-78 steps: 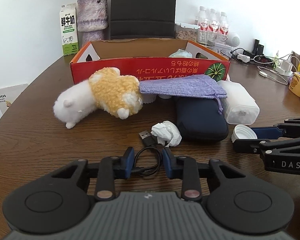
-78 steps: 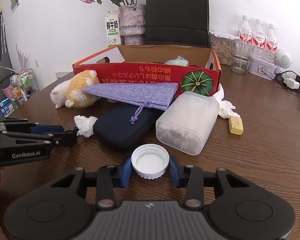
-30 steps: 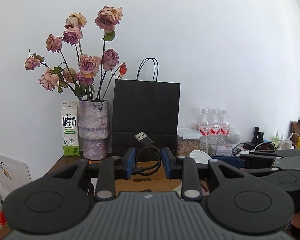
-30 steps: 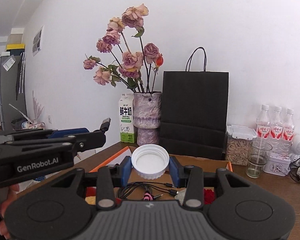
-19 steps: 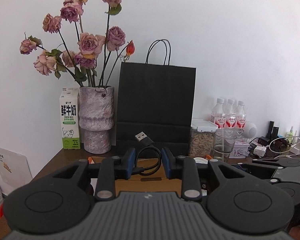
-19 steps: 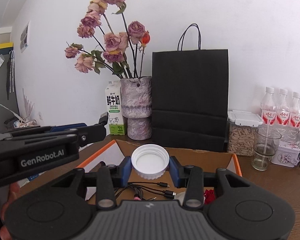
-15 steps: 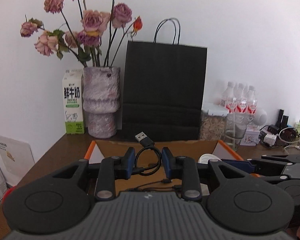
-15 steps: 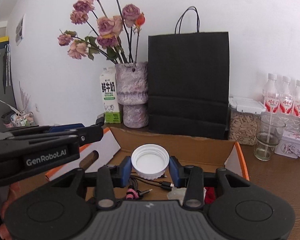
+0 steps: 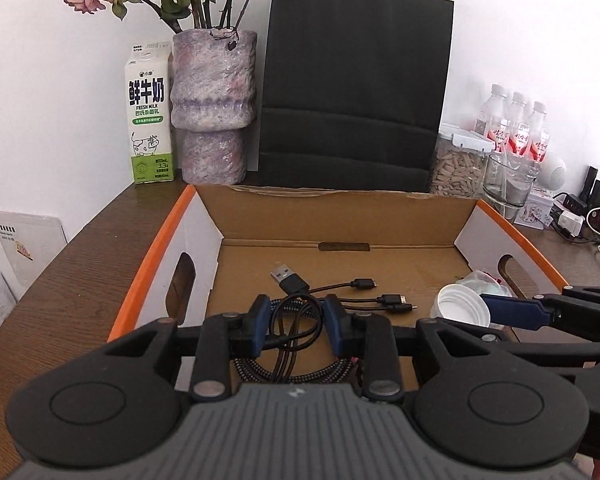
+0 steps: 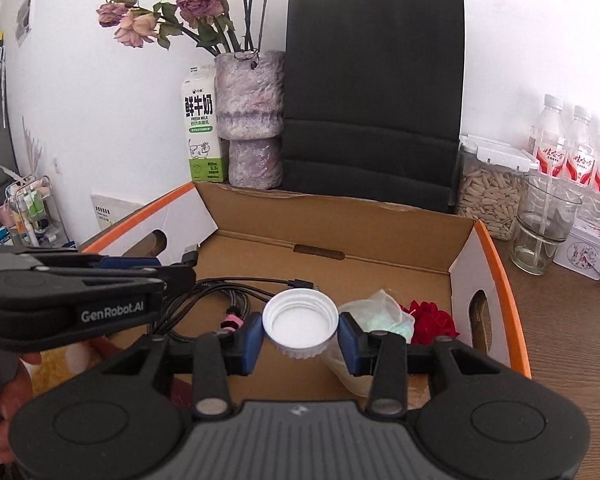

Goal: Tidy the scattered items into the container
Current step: 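Carry the short cable and bottle cap into the box and release them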

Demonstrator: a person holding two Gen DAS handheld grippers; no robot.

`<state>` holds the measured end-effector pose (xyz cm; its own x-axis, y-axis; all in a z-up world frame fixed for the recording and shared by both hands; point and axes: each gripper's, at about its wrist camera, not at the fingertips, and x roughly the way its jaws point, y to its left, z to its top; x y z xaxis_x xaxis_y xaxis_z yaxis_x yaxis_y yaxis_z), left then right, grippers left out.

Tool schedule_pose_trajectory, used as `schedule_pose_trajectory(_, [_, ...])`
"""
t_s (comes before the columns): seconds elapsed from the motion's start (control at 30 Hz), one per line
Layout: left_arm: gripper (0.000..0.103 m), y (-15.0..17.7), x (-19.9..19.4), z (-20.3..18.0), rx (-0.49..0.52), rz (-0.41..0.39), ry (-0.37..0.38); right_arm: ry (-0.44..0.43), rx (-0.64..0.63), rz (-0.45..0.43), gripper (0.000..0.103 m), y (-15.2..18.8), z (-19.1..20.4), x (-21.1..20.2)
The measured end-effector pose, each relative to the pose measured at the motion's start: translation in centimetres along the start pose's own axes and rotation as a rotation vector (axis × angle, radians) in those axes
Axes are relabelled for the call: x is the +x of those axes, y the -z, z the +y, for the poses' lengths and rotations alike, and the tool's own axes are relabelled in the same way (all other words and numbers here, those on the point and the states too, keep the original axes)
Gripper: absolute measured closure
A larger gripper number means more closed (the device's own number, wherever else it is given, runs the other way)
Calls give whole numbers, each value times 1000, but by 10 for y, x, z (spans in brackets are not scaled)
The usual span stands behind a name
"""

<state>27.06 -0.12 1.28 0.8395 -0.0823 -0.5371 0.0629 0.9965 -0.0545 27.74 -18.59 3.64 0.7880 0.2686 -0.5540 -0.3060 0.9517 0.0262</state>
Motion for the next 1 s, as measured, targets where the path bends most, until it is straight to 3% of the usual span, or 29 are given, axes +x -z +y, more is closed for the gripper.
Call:
schedule_pose_trajectory(0.1, [73,-2,0,0,-1,6,-15,8,3,5,61,0,1,0])
schedule_pose_trajectory(0.2, [72,-2,2,2,-10,16,-19,11,11,8,45,-1,0,-1])
schedule_pose_trajectory(0.27, [68,-3,2,1,1,26,-35,29,11,2,21,-1,0,-2])
schedule_pose_trajectory(0.3, [56,-3,2,1,1,26,-38,34,9,-4,17,-1,0,-4])
schedule_pose_trajectory(0.33, [35,-4,1,2,-4,20,-44,35,8,-7,14,-1,0,-5])
schedule_pose_trajectory(0.4, [7,-5,-4,3,-7,-4,-73,36,10,-6,13,-3,-2,-7])
schedule_pose_trajectory(0.43, [0,-6,-6,3,-6,-23,-87,38,12,-9,10,-3,-2,-8])
schedule_pose_trajectory(0.53, [0,-9,-15,4,-15,-59,-80,46,18,-15,10,-4,-4,-11])
schedule_pose_trajectory(0.8, [0,-15,-18,6,-46,-47,-59,62,32,-33,7,-6,-8,-20])
schedule_pose_trajectory(1.0, [0,-14,-34,4,-23,-92,-65,67,30,-45,6,-5,-9,-29])
